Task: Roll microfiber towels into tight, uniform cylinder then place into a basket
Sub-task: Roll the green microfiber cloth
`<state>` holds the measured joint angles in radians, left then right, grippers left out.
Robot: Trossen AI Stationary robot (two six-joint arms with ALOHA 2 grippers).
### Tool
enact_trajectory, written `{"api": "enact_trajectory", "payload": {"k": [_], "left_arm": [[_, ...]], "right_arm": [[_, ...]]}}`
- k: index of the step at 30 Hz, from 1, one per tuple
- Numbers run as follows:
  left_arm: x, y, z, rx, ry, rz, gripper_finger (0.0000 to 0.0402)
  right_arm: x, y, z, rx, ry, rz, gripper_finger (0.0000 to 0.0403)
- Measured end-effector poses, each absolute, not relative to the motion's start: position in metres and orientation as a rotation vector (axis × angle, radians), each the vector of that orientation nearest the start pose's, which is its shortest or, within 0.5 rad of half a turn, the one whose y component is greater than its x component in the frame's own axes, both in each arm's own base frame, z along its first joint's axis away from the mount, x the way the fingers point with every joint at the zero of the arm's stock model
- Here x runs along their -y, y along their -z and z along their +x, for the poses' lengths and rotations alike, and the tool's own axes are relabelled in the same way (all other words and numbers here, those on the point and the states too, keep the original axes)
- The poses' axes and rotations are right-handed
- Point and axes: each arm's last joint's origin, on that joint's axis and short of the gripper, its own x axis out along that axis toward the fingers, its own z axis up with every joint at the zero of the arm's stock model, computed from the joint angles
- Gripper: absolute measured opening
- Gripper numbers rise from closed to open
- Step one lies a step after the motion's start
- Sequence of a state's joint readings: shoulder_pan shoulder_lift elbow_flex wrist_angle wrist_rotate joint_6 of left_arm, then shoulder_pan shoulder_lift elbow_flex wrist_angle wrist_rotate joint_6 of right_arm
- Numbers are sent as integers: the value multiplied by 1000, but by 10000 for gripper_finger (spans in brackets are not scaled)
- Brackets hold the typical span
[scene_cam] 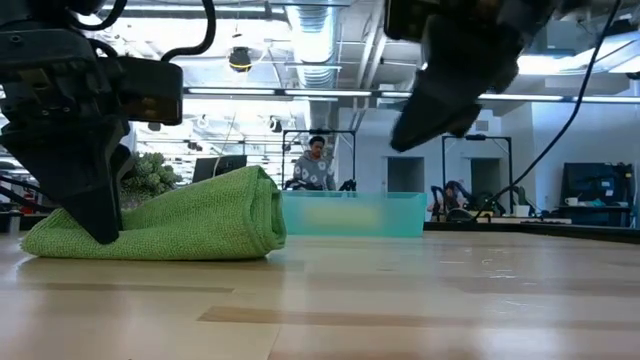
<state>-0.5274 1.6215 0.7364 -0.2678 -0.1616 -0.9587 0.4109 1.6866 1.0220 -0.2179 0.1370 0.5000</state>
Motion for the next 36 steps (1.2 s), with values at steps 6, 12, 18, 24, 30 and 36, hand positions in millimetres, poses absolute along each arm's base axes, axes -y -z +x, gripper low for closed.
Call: {"api": "enact_trajectory", "payload": {"k": [6,12,18,24,30,36], "left_arm": [[134,-128,241,-1109,-212,-472,96],[133,-128,240,-1113,-212,-467,96],[133,-128,240,-1116,-214,-462,96],[133,-128,240,-1114,-216,-449,96],[133,-128,240,-1113,-219,-448,96],[133,-128,240,-1113,-221,-446,96]], "right_arm": [[-133,-164,327,-729,-33,392,99],[-128,-150,354,-681,-15,423,133],[-115,-161,369,-651,-21,419,210],[-101,-173,381,-606,-27,431,251],[-95,-142,397,-638,-62,439,252],[-102,-128,413,-654,-142,401,246]]}}
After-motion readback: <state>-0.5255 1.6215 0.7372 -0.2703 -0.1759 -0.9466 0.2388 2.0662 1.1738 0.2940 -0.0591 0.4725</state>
